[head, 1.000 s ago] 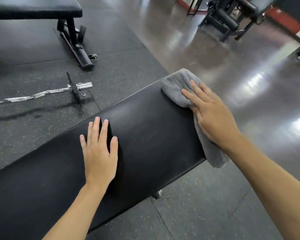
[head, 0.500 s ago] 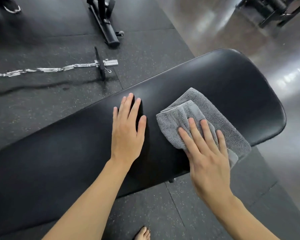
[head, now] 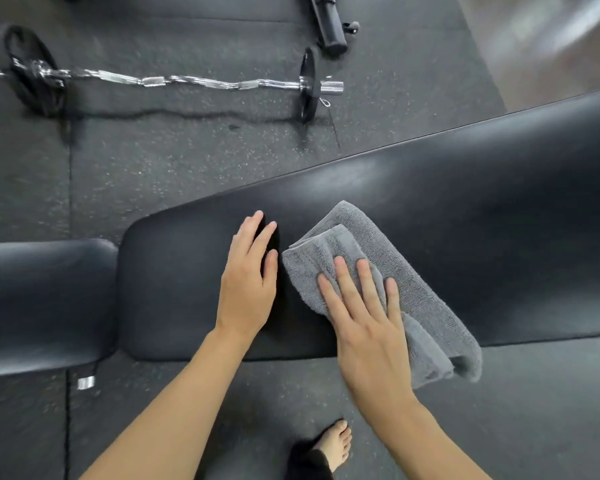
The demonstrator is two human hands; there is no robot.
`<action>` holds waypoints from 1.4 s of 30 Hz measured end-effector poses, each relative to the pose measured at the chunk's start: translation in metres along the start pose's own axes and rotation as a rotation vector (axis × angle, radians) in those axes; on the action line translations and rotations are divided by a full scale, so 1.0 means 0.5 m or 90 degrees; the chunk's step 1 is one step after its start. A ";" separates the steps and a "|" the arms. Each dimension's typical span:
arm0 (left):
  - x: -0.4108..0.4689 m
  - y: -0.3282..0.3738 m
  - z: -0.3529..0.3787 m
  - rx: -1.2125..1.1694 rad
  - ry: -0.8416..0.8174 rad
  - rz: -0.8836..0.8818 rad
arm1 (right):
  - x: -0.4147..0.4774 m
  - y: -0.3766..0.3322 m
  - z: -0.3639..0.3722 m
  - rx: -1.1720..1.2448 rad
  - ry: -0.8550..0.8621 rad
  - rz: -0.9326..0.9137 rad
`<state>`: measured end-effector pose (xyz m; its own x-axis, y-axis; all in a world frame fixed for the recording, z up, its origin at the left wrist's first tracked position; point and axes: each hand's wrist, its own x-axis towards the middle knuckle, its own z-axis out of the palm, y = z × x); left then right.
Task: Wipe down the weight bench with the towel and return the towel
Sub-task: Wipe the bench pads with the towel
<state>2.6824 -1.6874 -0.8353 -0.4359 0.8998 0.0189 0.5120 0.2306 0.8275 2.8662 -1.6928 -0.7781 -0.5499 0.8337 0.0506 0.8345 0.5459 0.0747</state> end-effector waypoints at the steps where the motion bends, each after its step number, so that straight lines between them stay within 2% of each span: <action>1: -0.004 -0.042 -0.029 0.013 -0.006 -0.012 | 0.002 -0.044 0.020 0.005 -0.011 -0.009; 6: -0.020 -0.235 -0.167 0.065 -0.036 -0.087 | 0.015 -0.270 0.119 0.029 -0.064 -0.069; 9: -0.025 -0.335 -0.238 0.060 -0.010 -0.187 | 0.035 -0.394 0.175 0.040 -0.106 -0.126; 12: -0.047 -0.408 -0.308 0.059 0.016 -0.285 | 0.057 -0.496 0.226 0.033 -0.171 -0.234; 16: -0.076 -0.465 -0.375 0.035 0.007 -0.319 | 0.125 -0.597 0.275 -0.014 -0.227 -0.368; 19: -0.073 -0.492 -0.399 0.012 -0.003 -0.319 | 0.213 -0.647 0.305 -0.036 -0.188 -0.357; 24: -0.042 -0.496 -0.413 -0.028 -0.030 -0.265 | 0.376 -0.647 0.315 -0.050 -0.144 -0.259; 29: -0.022 -0.483 -0.416 -0.037 -0.053 -0.235 | 0.484 -0.559 0.285 -0.094 -0.129 -0.068; 31: -0.016 -0.480 -0.417 -0.035 -0.053 -0.229 | 0.466 -0.552 0.288 -0.097 -0.091 -0.081; 34: -0.004 -0.479 -0.419 -0.030 -0.012 -0.236 | 0.390 -0.579 0.295 -0.041 -0.053 -0.174; 38: 0.008 -0.467 -0.416 -0.017 0.036 -0.231 | 0.250 -0.610 0.310 0.024 -0.111 -0.353; 40: 0.013 -0.455 -0.411 -0.010 0.047 -0.215 | 0.230 -0.605 0.307 0.008 -0.124 -0.352; 42: 0.014 -0.446 -0.402 0.000 0.046 -0.193 | 0.261 -0.578 0.286 -0.003 -0.086 -0.280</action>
<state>2.4162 -1.8070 -0.9067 -0.6203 0.7613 -0.1889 0.3507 0.4846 0.8014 2.5584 -1.7299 -0.9353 -0.8426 0.5258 -0.1168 0.5218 0.8506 0.0647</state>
